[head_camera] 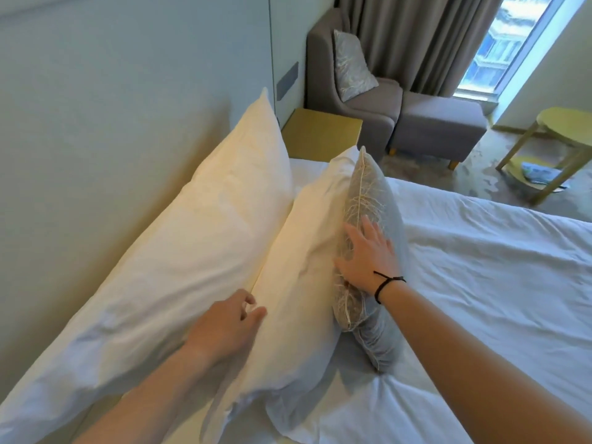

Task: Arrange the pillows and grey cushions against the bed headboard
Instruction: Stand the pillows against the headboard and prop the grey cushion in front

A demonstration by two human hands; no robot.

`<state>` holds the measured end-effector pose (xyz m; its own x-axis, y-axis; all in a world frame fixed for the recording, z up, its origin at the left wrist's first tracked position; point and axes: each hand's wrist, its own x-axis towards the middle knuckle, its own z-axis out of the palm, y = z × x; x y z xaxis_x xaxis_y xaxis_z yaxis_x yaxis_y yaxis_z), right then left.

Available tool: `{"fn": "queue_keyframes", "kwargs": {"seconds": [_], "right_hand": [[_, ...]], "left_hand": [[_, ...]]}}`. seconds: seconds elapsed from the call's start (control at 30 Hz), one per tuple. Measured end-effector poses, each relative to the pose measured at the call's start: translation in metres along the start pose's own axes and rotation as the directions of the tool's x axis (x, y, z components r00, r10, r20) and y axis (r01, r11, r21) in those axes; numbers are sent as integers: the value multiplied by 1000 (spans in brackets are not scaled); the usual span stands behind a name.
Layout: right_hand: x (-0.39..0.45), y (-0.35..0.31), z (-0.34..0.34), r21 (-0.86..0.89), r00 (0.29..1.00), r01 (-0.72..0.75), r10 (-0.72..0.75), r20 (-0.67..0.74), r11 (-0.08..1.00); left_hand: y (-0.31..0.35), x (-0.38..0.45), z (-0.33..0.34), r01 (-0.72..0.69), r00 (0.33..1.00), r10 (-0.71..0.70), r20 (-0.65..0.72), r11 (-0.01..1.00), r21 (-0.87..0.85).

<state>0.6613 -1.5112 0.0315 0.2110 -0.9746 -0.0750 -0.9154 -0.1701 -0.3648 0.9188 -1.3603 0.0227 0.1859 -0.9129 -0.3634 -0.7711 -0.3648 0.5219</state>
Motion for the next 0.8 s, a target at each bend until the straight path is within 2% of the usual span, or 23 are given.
{"fn": "queue_keyframes", "kwargs": {"seconds": [0.07, 0.13, 0.33, 0.47, 0.6, 0.7, 0.8], "right_hand": [[6, 21, -4, 160, 969, -245, 237, 65, 956], [9, 32, -1, 355, 928, -373, 345, 141, 857], [12, 43, 18, 523, 917, -389, 375, 138, 758], [22, 50, 17, 606, 910, -400, 374, 177, 687], [36, 53, 17, 623, 904, -414, 380, 196, 664], [41, 63, 20, 656, 908, -398, 380, 179, 641], [41, 77, 30, 727, 898, -403, 393, 197, 556]], "left_hand": [[28, 28, -5, -34, 999, 34, 5, 997, -73], [54, 62, -9, -53, 999, 54, 6, 990, -129], [118, 177, -14, 55, 995, -29, 93, 953, -297], [155, 252, -2, 85, 994, -59, 88, 937, -339], [181, 315, 12, 25, 999, -40, -37, 943, -331], [183, 347, 3, -25, 988, -11, -157, 974, -225], [165, 364, -13, -33, 966, 13, -258, 997, -74]]}}
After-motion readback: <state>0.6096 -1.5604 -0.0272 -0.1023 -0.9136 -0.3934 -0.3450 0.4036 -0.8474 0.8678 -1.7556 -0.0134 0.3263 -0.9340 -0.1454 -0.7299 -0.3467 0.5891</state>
